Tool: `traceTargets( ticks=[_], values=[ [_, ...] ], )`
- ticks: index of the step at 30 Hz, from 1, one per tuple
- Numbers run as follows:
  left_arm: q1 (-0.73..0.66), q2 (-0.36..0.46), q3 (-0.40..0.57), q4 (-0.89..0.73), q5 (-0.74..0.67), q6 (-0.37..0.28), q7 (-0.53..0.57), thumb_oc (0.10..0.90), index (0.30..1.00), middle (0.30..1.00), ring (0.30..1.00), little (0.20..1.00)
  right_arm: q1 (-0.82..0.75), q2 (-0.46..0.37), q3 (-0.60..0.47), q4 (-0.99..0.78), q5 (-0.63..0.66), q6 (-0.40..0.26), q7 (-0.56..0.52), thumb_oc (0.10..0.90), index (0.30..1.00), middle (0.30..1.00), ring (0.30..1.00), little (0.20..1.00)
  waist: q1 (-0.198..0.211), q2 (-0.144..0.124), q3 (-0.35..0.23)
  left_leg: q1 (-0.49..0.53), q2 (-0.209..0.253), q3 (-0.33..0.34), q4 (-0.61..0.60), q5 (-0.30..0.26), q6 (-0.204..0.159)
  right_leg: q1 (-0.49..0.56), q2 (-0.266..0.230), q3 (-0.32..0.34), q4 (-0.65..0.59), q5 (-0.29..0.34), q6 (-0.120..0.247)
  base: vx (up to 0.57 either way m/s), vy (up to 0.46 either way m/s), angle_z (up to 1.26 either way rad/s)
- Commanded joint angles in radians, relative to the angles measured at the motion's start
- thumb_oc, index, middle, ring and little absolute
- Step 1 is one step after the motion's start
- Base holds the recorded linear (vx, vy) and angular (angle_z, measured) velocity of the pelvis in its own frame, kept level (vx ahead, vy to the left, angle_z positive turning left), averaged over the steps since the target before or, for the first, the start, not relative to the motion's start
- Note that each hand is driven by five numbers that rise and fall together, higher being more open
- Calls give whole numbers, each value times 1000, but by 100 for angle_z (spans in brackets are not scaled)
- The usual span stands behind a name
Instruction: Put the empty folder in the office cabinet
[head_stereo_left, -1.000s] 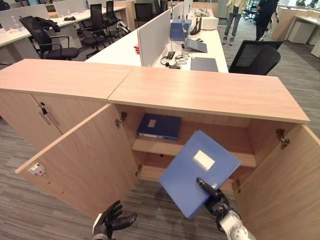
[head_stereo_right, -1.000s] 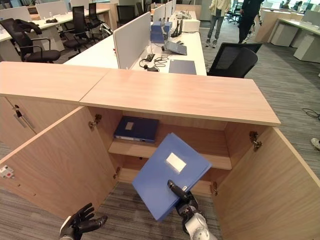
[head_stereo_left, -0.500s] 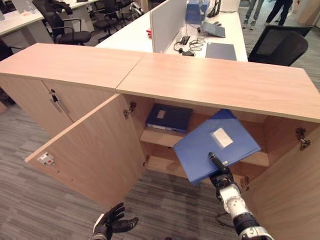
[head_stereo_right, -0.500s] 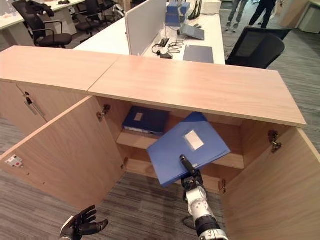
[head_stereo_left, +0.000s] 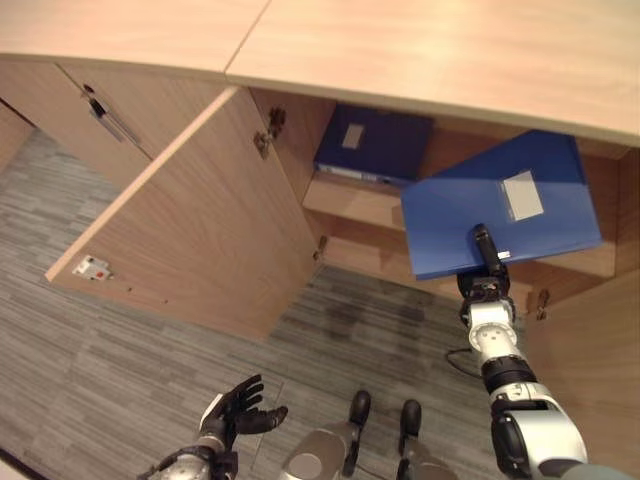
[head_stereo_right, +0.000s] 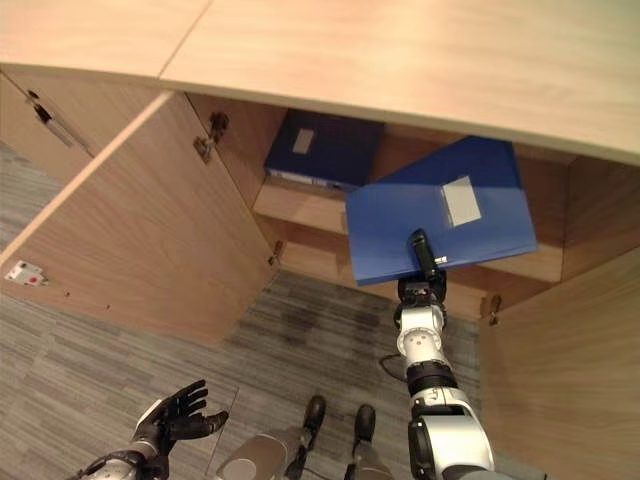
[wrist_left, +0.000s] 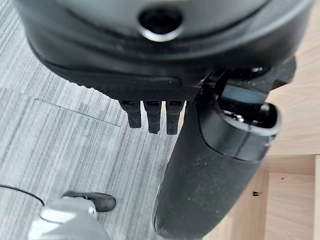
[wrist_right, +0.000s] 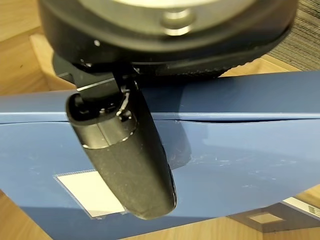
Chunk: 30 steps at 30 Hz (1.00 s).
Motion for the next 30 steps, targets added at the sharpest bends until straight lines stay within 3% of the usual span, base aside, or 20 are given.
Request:
traceTargets(
  ticks=[1,2,6,8,13,21,23,30],
  values=[
    [25,123,32,-95,9,-83,38,800,900,900,900,900,-138,-28,-23,-147,0,-86,77,400,300,300,300,300,5,-8,-7,2,-45,-65,96,-163,11,5,-101,-97,138,-71,51,123,-8,-21],
    [25,121,34,-100,6,-87,39,800,900,900,900,900,-148,-28,-29,-153,10,-92,82,400,300,300,300,300,2,-6,-4,18,-46,-74,90,-177,10,-11,-92,-92,122,-75,56,15,-28,-29],
    [12,102,25,-88,17,-96,28,800,900,900,900,900,-179,-39,-78,-206,71,-145,122,400,300,300,300,300,-24,-2,37,69,-56,-87,83,-189,-5,-112,-69,-106,2,16,71,132,-71,-11],
    [-1,101,21,-75,26,-103,29,800,900,900,900,900,-180,-57,-92,-211,92,-175,124,400,300,300,300,300,-27,-16,42,74,-73,-91,106,-213,-11,-84,-78,-124,-53,46,69,216,-124,35],
    [-4,100,6,-72,9,-104,27,800,900,900,900,900,-189,-95,-100,-240,96,-217,121,400,300,300,300,300,-26,-5,34,53,-41,-114,130,-239,-22,-83,-52,-144,-38,31,46,118,-163,28],
    [-39,118,-44,-75,-31,-118,26,800,900,900,900,900,-277,-152,-132,-264,119,-273,129,400,300,300,300,300,-49,22,8,83,-2,-157,-12,-173,-48,-98,-24,-142,-33,-12,23,106,-117,12],
    [-44,120,-50,-72,-31,-120,28,800,900,900,900,900,-286,-164,-129,-254,127,-276,128,400,300,300,300,300,-51,27,5,93,3,-160,-32,-165,-50,-100,-20,-141,-30,-18,21,90,-59,2],
    [-39,135,-67,-68,-58,-127,41,800,900,900,900,900,-418,-334,-76,-113,108,-232,73,400,300,300,300,300,-51,53,-7,126,30,-176,-129,-122,-66,-114,0,-145,-12,-61,6,68,-78,4]
  ],
)
